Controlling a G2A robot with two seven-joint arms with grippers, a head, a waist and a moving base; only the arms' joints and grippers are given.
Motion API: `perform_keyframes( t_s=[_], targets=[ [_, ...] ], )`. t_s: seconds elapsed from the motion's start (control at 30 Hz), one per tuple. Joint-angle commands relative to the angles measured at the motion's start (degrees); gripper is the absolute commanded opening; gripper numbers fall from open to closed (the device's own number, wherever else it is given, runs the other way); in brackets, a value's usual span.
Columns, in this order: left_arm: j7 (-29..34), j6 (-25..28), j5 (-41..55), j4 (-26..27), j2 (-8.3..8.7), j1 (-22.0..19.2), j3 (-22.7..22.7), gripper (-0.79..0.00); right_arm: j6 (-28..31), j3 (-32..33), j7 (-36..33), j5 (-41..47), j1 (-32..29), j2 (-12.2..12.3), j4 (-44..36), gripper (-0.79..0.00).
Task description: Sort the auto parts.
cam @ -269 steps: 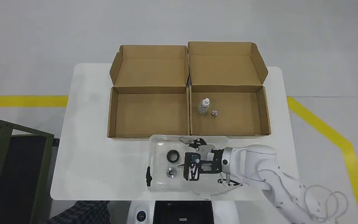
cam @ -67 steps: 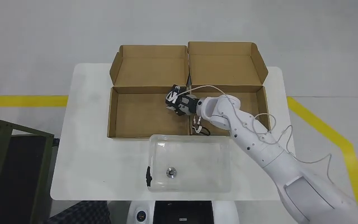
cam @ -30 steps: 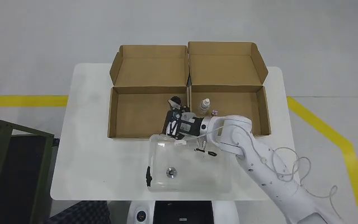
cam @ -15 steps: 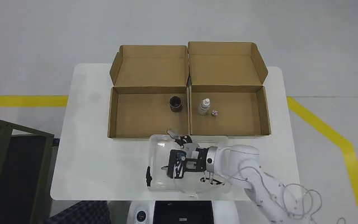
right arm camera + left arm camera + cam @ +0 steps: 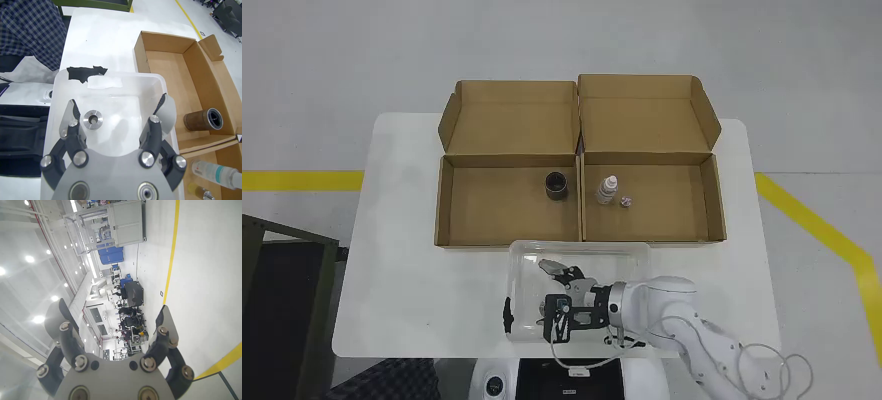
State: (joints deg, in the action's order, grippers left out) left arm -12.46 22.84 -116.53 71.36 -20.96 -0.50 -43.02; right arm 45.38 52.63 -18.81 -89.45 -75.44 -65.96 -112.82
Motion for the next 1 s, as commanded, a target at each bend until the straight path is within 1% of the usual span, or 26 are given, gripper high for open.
perform_keyframes(
  t_s=[0.0, 0.37, 0.8, 0.9, 0.97],
  targets=[
    [0.0, 0.0, 0.0, 0.0, 0.0, 0.0, 0.0, 0.0, 0.03, -0.06, 0.11, -0.23, -0.07, 0.06, 0.49, -0.117],
    [0.0, 0.0, 0.0, 0.0, 0.0, 0.0, 0.0, 0.0, 0.84, -1.04, -0.27, -1.38, -0.3, 0.35, 2.38, -0.111],
    [0.0, 0.0, 0.0, 0.0, 0.0, 0.0, 0.0, 0.0, 0.1, -3.86, -1.04, -0.88, 2.18, -0.22, 7.9, -0.166],
    [0.0, 0.0, 0.0, 0.0, 0.0, 0.0, 0.0, 0.0, 0.08, -4.28, -1.18, -0.56, 2.67, -0.33, 8.74, -0.212],
    [0.0, 0.0, 0.0, 0.0, 0.0, 0.0, 0.0, 0.0, 0.1, -4.57, -1.29, -0.43, 2.9, -0.38, 9.09, -0.265]
  ],
)
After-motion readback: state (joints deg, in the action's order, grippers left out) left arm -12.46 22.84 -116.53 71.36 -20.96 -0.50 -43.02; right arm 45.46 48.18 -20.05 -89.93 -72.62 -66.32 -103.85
